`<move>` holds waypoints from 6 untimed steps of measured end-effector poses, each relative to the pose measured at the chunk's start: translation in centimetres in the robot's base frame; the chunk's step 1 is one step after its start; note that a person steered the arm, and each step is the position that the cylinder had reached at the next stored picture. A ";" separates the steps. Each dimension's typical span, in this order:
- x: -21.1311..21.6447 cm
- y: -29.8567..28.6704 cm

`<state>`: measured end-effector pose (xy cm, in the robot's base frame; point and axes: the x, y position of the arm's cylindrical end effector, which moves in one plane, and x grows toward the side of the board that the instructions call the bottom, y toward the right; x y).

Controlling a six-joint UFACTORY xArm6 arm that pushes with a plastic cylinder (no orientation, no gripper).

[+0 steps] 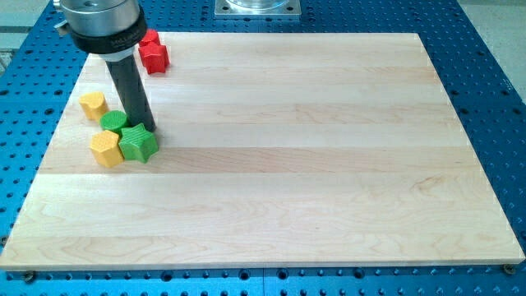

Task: Place the green star at the bottom of the yellow hexagon

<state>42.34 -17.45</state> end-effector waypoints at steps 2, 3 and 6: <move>5.1 2.2; 5.0 5.0; 9.5 -1.0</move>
